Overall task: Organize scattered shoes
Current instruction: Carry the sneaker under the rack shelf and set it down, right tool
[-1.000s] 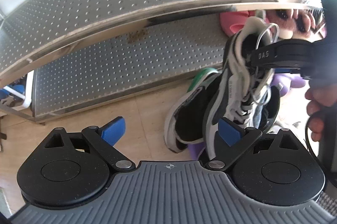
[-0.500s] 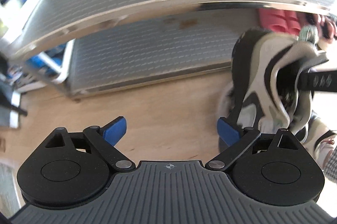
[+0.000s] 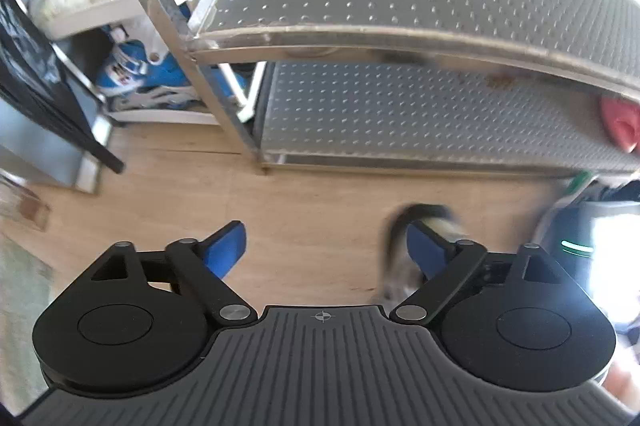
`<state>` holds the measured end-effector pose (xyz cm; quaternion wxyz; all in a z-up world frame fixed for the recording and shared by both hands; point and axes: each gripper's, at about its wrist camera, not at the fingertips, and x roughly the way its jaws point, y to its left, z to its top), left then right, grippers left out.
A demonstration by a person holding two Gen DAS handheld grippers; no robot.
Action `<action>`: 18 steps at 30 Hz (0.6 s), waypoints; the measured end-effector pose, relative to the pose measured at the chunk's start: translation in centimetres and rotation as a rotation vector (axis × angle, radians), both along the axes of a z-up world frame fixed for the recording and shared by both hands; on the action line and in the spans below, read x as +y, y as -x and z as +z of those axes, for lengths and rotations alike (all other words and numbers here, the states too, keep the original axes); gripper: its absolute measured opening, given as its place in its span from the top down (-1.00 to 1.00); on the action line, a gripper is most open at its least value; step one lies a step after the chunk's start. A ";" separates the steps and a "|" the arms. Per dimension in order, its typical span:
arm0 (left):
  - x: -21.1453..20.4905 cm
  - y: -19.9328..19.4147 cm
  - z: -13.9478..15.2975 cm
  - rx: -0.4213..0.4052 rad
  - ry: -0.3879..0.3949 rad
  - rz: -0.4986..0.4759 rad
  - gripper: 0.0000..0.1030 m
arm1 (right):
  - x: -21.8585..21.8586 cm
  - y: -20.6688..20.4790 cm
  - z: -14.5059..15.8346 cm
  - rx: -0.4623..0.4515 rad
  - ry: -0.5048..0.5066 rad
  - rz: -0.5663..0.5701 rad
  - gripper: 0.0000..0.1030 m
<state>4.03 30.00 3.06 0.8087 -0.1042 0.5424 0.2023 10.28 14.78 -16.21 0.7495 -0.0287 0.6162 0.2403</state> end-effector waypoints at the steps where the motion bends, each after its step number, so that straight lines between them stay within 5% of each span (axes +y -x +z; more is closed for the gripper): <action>1: 0.3 0.0 -0.1 0.009 -0.005 0.005 -0.81 | 0.8 -0.3 -0.4 0.002 -0.013 -0.010 0.56; 5: 1.5 -0.1 -0.8 0.051 -0.019 0.047 -0.81 | 2.5 -2.3 -1.2 0.059 -0.026 -0.087 0.15; 10: 2.1 -0.9 -1.1 0.032 -0.011 0.055 -0.83 | -0.7 -0.4 0.6 -0.008 0.013 -0.005 0.12; 18: -1.4 -1.9 -2.3 0.085 -0.029 -0.060 -0.87 | -10.9 3.6 0.6 0.087 0.004 -0.064 0.12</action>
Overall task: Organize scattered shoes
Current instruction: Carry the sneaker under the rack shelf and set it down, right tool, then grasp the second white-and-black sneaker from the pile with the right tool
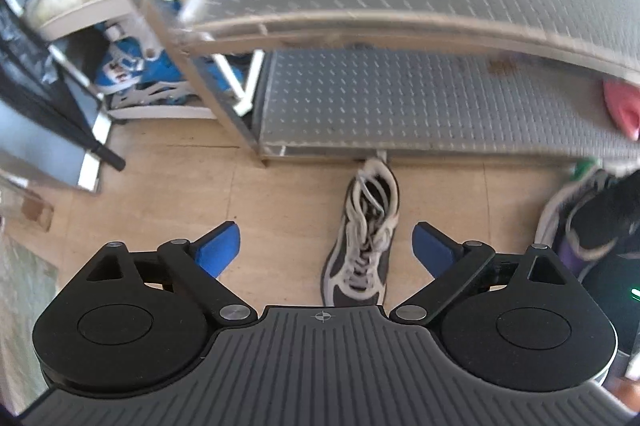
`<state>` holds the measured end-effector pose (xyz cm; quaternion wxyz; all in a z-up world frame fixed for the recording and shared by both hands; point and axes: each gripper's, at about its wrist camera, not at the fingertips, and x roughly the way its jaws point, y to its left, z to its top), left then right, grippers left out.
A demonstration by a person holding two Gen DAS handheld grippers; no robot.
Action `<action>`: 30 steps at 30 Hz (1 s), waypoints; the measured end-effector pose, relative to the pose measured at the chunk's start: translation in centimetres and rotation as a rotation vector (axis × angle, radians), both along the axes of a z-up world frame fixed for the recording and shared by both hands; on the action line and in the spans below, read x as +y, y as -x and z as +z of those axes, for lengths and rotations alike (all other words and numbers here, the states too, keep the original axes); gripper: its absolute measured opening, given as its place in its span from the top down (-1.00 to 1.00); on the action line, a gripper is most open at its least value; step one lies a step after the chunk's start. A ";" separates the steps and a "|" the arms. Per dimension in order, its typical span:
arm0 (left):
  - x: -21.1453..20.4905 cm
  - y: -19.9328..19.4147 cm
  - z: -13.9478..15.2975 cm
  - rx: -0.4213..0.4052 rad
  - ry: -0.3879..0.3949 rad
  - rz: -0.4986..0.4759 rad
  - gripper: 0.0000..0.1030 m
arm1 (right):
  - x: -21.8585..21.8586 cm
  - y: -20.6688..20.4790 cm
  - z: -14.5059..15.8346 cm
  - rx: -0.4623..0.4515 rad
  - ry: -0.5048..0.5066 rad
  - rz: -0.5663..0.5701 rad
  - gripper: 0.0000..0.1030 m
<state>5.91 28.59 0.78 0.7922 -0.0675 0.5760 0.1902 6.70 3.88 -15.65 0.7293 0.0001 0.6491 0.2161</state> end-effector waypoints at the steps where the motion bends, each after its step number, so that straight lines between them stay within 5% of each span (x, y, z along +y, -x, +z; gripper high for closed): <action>1: -0.6 -0.3 -0.9 0.036 -0.001 -0.020 -0.86 | -1.1 0.4 0.4 0.003 0.001 0.003 0.11; 5: -4.1 -1.4 -3.1 0.115 0.045 -0.104 -0.70 | -5.3 0.9 2.9 -0.007 0.004 0.003 0.05; 10: -12.6 -3.2 -1.9 0.053 0.137 -0.324 -0.63 | -13.0 -1.7 9.6 -0.162 0.016 -0.028 -0.37; 14: -20.2 -4.7 -1.1 0.045 0.167 -0.500 -0.67 | -19.8 -4.0 12.9 -0.236 0.072 -0.145 -0.46; 15: -21.6 -5.0 -1.0 0.046 0.171 -0.534 -0.69 | -21.5 -4.1 12.8 -0.215 0.071 -0.202 -0.42; 19: -25.6 -5.7 -1.4 0.071 0.154 -0.625 -0.70 | -26.1 -2.5 9.2 -0.084 0.040 -0.347 0.30; 22: -25.6 -5.8 -2.1 0.095 0.136 -0.594 -0.70 | -26.2 -1.6 5.9 -0.064 0.055 -0.319 0.32; 25: -24.4 -5.6 -2.4 0.106 0.142 -0.555 -0.72 | -25.5 -1.8 2.9 -0.145 0.150 -0.285 0.25; 30: -21.3 -5.4 -2.5 0.116 0.126 -0.488 -0.73 | -24.7 -2.4 -1.7 -0.153 0.099 -0.289 0.22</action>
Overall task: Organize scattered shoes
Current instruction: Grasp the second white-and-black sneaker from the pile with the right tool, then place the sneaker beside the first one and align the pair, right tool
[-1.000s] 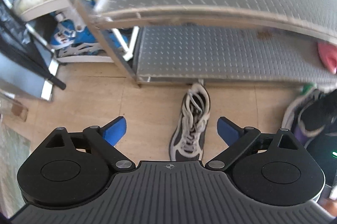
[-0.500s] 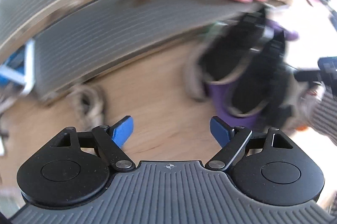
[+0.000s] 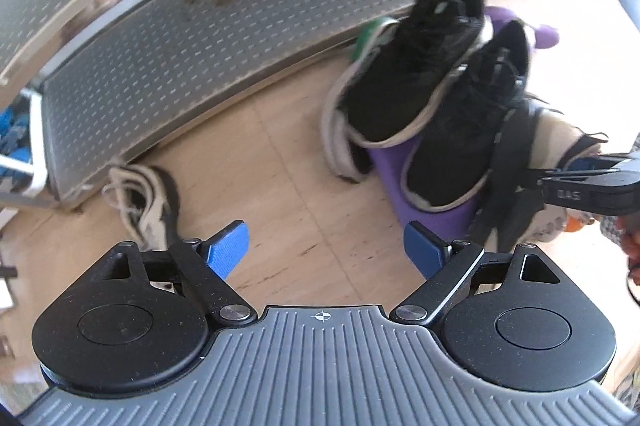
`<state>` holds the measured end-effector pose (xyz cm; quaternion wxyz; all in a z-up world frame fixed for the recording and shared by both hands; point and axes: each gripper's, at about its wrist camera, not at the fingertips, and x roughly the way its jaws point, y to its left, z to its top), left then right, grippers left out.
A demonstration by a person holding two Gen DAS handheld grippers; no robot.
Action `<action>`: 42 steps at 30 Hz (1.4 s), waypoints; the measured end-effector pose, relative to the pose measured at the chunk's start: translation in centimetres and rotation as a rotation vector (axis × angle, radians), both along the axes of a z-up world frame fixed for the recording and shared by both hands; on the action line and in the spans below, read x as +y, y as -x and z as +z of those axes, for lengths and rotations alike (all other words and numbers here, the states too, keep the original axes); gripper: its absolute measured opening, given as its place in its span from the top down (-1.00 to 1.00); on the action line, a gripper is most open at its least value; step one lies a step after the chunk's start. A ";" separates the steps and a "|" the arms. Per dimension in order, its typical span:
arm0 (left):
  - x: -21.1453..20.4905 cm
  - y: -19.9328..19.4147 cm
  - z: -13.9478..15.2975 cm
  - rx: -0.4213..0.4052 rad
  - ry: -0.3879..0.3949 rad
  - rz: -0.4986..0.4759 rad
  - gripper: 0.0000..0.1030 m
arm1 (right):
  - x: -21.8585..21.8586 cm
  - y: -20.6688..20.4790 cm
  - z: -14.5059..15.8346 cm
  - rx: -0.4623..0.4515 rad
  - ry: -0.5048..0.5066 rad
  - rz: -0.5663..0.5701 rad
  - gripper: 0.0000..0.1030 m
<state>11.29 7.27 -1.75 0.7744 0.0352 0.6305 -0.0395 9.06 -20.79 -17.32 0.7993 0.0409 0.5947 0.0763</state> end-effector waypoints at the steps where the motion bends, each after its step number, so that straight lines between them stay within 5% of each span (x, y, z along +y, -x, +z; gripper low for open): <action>1: 0.6 0.0 0.0 -0.003 -0.005 0.010 -0.73 | 0.6 0.4 -0.2 -0.022 0.015 0.009 0.32; 8: 6.2 0.9 1.5 -0.039 -0.003 0.128 -0.74 | 4.9 3.7 3.5 -0.083 0.004 0.130 0.76; 13: 10.8 1.8 3.8 -0.097 0.005 0.248 -0.74 | 11.1 5.8 7.9 -0.088 -0.041 0.292 0.76; 21: 19.0 4.5 5.8 -0.173 -0.052 0.479 -0.77 | 25.6 2.7 5.6 -0.028 -0.046 0.446 0.75; 24: 21.4 4.8 5.8 -0.158 -0.051 0.549 -0.77 | 31.0 -0.9 3.9 0.009 -0.020 0.404 0.49; 25: 21.8 4.8 5.9 -0.160 -0.046 0.563 -0.77 | 31.6 -1.3 4.0 0.008 -0.016 0.391 0.17; 28: 22.3 4.8 6.9 -0.182 -0.013 0.569 -0.77 | 32.2 -1.7 4.7 -0.033 0.010 0.389 -0.10; 35: 21.5 5.0 7.7 -0.204 0.030 0.534 -0.82 | 29.0 -1.7 0.2 0.047 -0.030 0.424 -0.20; 42: 22.1 5.0 6.8 -0.170 0.037 0.566 -0.82 | 28.8 0.1 -6.4 0.128 0.040 0.508 -0.59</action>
